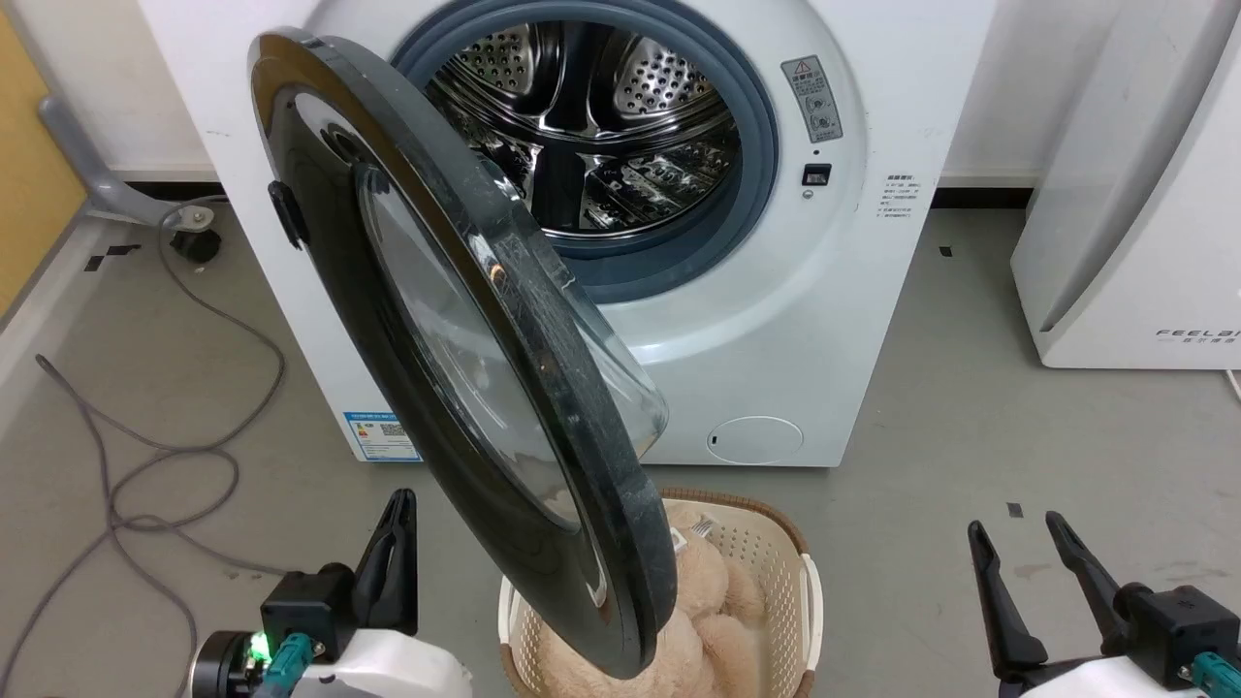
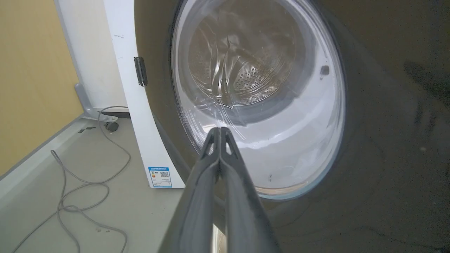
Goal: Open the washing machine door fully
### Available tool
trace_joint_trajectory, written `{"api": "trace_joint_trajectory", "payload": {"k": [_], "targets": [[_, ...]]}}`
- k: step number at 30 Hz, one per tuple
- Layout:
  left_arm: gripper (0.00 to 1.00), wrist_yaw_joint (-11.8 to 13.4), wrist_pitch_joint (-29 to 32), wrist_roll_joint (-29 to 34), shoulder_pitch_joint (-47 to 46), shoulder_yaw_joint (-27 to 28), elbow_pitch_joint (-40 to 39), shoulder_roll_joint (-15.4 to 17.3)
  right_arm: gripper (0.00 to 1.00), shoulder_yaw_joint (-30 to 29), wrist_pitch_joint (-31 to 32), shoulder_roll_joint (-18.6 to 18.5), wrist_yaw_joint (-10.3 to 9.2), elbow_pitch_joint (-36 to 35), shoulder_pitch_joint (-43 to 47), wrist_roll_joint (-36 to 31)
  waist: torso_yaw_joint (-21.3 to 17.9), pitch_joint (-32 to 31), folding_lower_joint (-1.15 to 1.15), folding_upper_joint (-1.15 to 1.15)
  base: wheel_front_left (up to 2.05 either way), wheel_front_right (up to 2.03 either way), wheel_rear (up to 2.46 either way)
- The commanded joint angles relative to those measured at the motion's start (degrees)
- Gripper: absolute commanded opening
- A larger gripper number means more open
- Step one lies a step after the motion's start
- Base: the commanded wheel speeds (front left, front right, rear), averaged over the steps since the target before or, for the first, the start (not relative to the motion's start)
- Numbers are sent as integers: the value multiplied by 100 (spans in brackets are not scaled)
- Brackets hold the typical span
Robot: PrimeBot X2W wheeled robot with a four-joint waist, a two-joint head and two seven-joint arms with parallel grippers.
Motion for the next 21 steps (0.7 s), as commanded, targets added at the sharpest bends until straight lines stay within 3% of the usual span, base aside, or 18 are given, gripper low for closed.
{"api": "trace_joint_trajectory", "payload": {"k": [1,13,21], "targets": [[0,24,0,-26,-37,-16,-73,33,100,-10,-4,29,3,8,3,20,2,3,0,0,0,0,0],[0,167,-259,-33,-201,120,-1824,-130,100,-39,-9,29,3,-12,16,69,6,64,0,0,0,0,0],[0,-108,-332,92,-473,-66,-3294,-273,100,-51,-33,29,3,-25,-19,63,27,136,0,0,0,0,0]]}}
